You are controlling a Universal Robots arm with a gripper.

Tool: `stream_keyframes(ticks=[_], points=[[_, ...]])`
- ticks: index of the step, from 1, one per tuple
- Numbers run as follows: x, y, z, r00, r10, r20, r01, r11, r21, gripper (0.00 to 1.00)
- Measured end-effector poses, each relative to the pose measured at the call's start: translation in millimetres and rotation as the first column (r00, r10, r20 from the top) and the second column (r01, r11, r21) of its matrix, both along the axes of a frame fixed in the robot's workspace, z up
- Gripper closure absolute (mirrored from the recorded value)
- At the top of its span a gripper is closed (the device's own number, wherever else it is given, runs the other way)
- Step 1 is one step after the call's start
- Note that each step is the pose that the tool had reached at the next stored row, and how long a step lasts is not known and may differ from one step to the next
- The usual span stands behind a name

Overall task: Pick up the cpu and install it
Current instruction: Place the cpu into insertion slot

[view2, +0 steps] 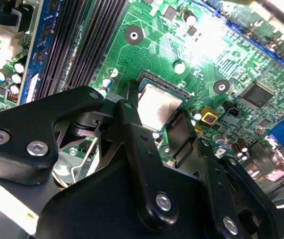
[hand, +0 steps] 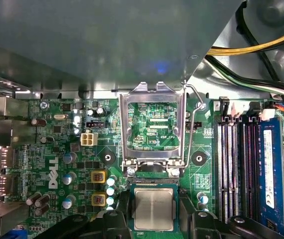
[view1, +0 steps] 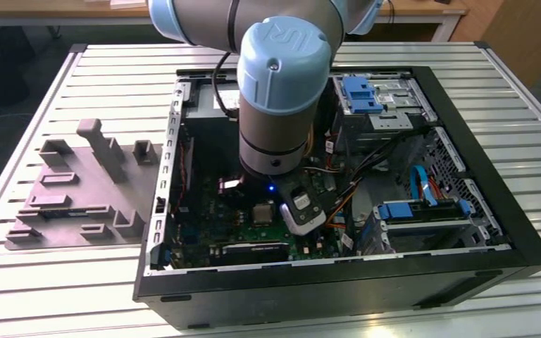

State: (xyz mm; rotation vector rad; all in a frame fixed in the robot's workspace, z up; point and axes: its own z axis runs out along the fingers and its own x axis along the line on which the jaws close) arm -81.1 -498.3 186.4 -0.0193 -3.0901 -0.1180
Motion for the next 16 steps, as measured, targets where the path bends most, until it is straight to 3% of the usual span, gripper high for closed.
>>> stream_keyframes(ticks=[3, 4, 8, 16], points=[[-0.1, 0.0, -0.1, 1.0000, 0.000, 0.0000, 0.000, 1.0000, 0.0008, 0.52], [-0.1, 0.0, -0.1, 1.0000, 0.000, 0.0001, 0.000, 1.0000, 0.0009, 0.46], [0.0, 0.1, 1.3, 1.0000, 0.000, 0.0004, 0.000, 1.0000, 0.0023, 0.46], [0.0, 0.0, 22.8, 1.0000, 0.000, -0.0004, 0.000, 1.0000, 0.0032, 0.46]])
